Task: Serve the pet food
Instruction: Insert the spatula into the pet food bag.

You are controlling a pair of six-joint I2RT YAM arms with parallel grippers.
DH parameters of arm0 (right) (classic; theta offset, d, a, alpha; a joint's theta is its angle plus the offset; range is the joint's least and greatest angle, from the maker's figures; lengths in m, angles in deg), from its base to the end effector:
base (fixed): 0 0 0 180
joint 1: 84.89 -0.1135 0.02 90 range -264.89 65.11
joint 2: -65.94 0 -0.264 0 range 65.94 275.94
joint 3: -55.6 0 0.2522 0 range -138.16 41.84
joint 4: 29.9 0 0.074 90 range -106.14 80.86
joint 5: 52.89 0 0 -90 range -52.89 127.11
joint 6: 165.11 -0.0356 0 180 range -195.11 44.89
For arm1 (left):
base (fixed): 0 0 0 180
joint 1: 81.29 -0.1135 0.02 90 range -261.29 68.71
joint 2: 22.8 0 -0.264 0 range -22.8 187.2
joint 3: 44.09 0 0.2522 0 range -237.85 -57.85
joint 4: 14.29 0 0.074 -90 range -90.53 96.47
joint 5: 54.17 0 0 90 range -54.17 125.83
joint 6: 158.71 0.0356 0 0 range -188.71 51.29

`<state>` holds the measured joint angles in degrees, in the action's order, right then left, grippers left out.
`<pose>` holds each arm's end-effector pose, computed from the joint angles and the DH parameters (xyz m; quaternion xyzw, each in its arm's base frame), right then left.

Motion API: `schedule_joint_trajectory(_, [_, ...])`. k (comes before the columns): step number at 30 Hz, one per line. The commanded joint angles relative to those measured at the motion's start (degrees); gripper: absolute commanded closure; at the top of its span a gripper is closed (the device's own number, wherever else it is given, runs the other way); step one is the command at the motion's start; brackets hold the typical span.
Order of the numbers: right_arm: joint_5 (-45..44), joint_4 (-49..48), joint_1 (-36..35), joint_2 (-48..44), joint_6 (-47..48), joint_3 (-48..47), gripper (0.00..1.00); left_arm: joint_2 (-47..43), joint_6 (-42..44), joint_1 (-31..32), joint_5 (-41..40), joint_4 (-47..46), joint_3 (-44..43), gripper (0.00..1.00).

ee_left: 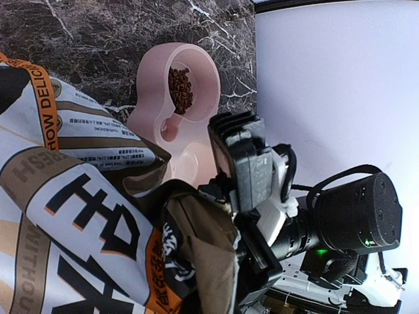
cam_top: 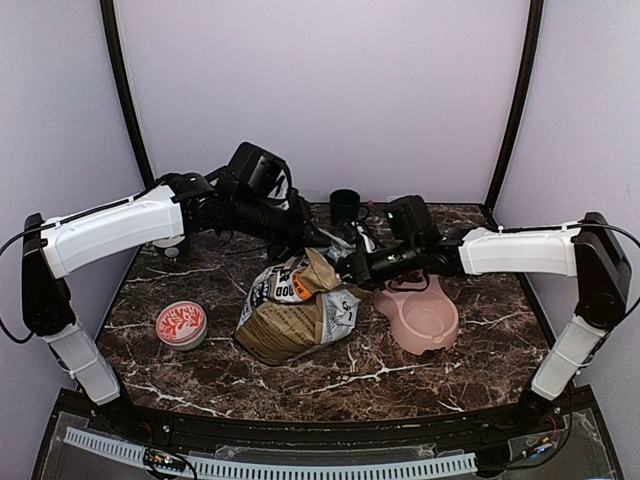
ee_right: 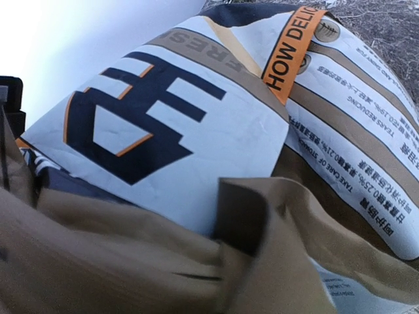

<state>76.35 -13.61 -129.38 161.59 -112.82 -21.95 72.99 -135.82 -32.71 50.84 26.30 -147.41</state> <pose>0.2478 0.2750 0.2405 -0.2056 0.8225 0.5127 0.1359 0.2494 -0.2967 0.3501 -0.0789 0.8702 -0.4612 0.1543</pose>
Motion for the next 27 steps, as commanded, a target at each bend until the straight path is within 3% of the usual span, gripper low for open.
schedule_joint_trajectory(1, [1.4,-3.3,-0.1,-0.7,-6.9,3.3,1.00,-4.1,3.9,-1.7,-1.9,-1.6,4.4,1.00])
schedule_joint_trajectory(27, [1.2,-8.6,3.9,-8.1,-12.9,6.2,1.00,-6.2,16.8,-3.2,-5.5,0.7,5.5,1.00])
